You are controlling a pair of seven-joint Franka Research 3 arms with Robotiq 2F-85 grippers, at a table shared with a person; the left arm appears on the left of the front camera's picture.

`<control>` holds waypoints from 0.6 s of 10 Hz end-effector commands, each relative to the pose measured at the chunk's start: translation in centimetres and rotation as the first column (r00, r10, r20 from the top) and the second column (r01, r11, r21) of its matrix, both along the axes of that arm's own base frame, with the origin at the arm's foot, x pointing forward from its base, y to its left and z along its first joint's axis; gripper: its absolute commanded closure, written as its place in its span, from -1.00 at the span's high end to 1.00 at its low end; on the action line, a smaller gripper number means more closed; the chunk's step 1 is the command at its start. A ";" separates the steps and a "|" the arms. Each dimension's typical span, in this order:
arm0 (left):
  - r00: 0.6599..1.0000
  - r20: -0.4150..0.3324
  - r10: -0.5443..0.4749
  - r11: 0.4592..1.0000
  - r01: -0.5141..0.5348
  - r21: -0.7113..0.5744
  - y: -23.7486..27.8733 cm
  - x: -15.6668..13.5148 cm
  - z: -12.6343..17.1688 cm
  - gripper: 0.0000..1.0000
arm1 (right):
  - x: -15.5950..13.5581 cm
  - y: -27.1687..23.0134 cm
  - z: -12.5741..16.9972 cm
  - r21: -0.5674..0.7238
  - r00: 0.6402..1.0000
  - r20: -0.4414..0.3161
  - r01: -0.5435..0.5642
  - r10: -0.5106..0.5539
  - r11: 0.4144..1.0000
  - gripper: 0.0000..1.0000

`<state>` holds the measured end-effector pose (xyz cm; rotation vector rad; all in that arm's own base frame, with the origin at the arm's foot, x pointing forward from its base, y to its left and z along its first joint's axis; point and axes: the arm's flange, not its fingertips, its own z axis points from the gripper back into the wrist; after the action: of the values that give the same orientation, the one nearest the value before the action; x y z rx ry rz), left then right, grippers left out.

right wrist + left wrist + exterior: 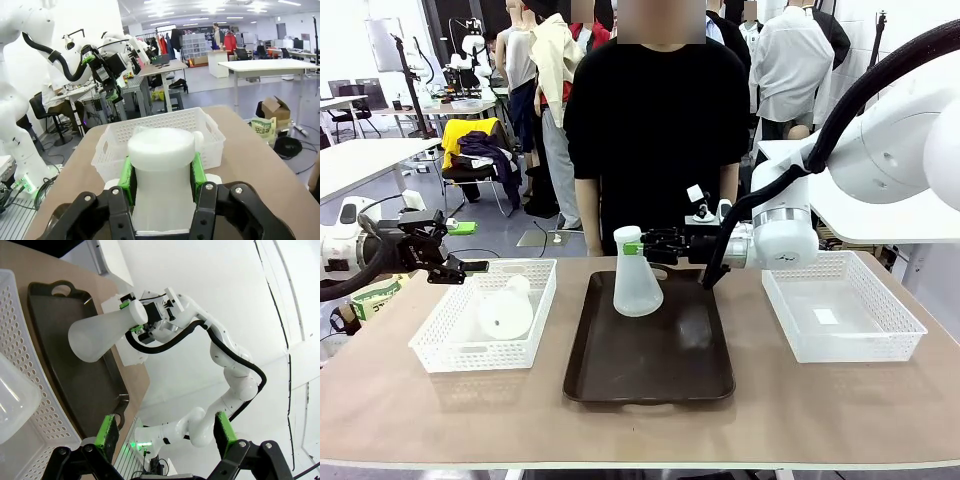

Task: Prepare the laboratory tools.
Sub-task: Place the picked Big flask upright in the Handle tray as instructed by the person.

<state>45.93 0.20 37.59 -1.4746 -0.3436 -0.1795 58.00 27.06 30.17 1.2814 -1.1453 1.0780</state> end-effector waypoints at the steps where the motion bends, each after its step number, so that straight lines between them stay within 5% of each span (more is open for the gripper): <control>1: 1.000 0.003 0.006 1.000 -0.006 0.002 0.1 0.0 0.1 1.00 | 0.7 0.5 -0.4 0.004 1.000 0.007 -0.004 0.004 1.000 -1.00; 6: 1.000 0.003 0.006 1.000 -0.006 0.002 0.1 0.0 0.1 1.00 | 0.7 0.6 -0.8 -0.028 1.000 -0.020 -0.022 0.021 0.999 -0.96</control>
<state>45.93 0.20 37.59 -1.4746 -0.3436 -0.1795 57.84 27.35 29.13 1.2823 -1.1207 1.0829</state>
